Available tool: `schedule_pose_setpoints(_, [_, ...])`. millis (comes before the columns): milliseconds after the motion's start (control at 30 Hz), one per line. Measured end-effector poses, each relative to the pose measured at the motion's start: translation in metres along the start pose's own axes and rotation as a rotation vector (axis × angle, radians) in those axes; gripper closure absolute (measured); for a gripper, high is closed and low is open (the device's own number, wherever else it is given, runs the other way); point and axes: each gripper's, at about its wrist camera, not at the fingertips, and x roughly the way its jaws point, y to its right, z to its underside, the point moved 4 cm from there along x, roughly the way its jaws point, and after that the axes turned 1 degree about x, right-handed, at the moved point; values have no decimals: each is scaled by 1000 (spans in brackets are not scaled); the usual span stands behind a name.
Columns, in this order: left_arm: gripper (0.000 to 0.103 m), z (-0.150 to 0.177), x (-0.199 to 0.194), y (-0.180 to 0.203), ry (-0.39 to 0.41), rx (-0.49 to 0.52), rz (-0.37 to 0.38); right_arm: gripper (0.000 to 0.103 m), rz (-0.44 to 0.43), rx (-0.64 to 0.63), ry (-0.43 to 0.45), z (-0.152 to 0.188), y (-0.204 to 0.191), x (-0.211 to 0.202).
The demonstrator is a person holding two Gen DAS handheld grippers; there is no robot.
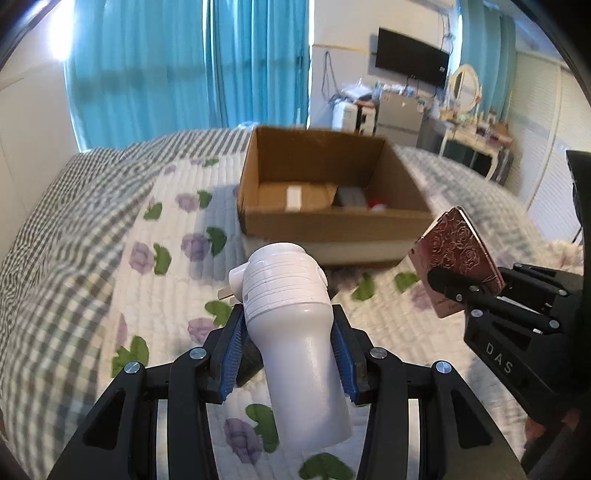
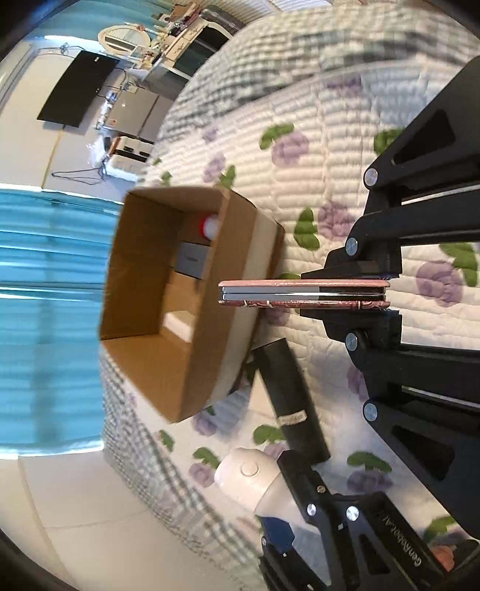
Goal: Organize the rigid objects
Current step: 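Carry the spray bottle and pink card into the box and open both tools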
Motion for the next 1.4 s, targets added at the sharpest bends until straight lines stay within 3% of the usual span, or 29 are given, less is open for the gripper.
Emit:
schedule_pose_setpoints(100, [58, -21, -25, 4, 34, 10, 33, 94, 13, -21, 29, -10, 1, -31])
schedule_pose_setpoints(300, [58, -76, -58, 10, 118, 70, -12, 94, 15, -41, 93, -53, 4, -82])
schedule_pose_setpoints(433, [58, -114, -57, 13, 144, 92, -22, 94, 20, -24, 152, -95, 16, -109])
schedule_pose_setpoints(500, [58, -132, -49, 15, 153, 115, -52, 94, 18, -13, 176, -114, 22, -114])
schedule_pose_setpoints(600, [58, -156, -27, 17, 146, 109, -37, 94, 32, -15, 195, -141, 29, -113])
schedule_pose_setpoints(800, [58, -176, 39, 33, 143, 166, -17, 94, 26, -2, 179, -171, 43, -68])
schedule_pose_setpoints(1100, [58, -150, 160, 34, -58, 131, -28, 94, -4, 22, 79, -165, 65, 46])
schedule_pose_setpoints(1400, [58, -137, 196, 37, -126, 120, 4, 94, -27, 31, 34, -153, 82, 105])
